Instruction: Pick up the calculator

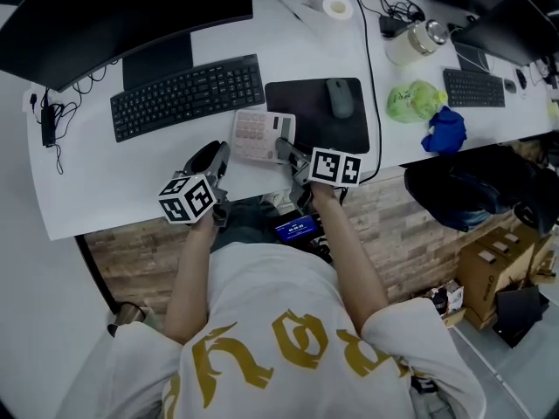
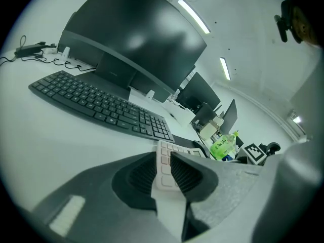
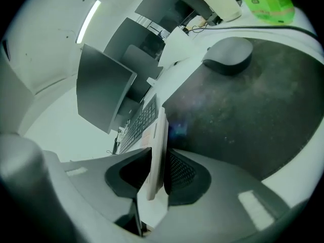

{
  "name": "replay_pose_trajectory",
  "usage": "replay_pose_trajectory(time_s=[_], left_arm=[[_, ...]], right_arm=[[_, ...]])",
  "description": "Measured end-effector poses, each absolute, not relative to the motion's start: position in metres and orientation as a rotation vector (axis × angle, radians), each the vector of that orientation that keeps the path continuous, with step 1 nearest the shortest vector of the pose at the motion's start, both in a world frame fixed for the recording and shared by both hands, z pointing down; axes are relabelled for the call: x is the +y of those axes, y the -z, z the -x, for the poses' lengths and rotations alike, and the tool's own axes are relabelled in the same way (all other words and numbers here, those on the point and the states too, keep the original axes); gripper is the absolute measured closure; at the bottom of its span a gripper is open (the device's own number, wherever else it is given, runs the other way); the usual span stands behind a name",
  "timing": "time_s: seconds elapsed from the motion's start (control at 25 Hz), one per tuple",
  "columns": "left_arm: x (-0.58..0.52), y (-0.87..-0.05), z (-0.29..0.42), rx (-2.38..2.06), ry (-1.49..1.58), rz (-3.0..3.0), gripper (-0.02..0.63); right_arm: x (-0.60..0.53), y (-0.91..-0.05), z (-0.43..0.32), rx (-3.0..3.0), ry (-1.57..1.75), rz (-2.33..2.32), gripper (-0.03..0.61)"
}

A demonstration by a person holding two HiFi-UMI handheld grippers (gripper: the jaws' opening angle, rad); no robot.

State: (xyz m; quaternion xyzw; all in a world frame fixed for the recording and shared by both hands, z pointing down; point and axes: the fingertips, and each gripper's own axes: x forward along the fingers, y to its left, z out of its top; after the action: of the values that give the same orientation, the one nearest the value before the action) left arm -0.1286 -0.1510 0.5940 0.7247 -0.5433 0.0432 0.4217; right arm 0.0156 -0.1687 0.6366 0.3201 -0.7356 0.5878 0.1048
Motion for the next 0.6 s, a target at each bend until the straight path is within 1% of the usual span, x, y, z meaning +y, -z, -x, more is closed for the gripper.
replay_pose_trajectory(time_s=[0.16, 0.6], left_arm=[[-0.152, -0.595, 0.131, -1.390, -0.116, -1.823, 0.535], [-0.155, -0.594, 0.140, -1.412, -0.114, -1.819, 0.545]], right_arm=[[-0.168, -0.635, -0.014, -2.178, -1.808, -0.928, 0.474], [-0.168, -0.636, -0.016, -2.157, -1.930, -0.939, 0.482]])
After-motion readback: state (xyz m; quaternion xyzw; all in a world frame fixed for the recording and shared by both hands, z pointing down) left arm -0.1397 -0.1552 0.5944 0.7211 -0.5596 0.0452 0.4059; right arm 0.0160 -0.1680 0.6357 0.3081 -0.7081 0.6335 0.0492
